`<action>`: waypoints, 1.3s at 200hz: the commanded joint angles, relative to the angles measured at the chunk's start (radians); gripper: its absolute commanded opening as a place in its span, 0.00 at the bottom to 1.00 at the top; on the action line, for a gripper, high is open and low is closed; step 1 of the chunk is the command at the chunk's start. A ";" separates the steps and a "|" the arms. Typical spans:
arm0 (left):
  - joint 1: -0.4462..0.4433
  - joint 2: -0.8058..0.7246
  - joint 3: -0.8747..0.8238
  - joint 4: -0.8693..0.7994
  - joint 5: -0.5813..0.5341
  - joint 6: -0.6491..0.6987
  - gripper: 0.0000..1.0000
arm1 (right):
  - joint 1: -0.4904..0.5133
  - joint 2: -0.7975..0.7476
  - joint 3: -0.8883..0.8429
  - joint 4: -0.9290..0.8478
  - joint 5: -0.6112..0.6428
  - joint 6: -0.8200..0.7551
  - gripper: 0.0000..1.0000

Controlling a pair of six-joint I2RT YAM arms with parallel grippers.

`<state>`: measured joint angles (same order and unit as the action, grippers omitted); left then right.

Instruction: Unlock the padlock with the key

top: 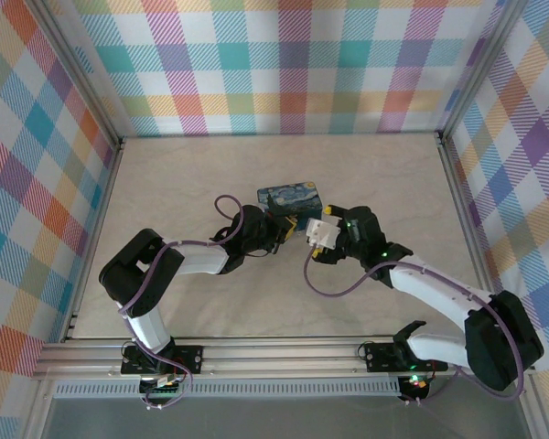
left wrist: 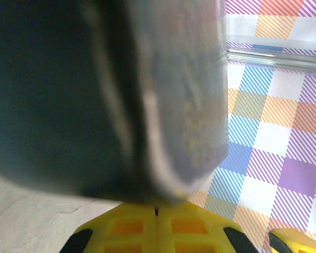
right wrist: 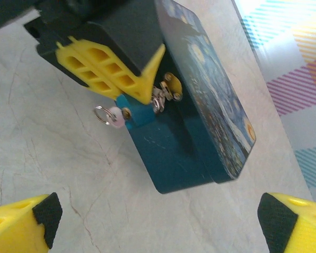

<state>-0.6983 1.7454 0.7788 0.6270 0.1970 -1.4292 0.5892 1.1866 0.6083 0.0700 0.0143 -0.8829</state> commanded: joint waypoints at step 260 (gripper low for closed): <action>-0.005 -0.025 0.022 0.020 0.000 -0.019 0.02 | 0.150 0.202 0.067 0.149 0.091 -0.043 0.43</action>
<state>-0.6983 1.7454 0.7788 0.6270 0.1978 -1.4349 0.7300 1.3750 0.6430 0.1776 0.0959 -0.9253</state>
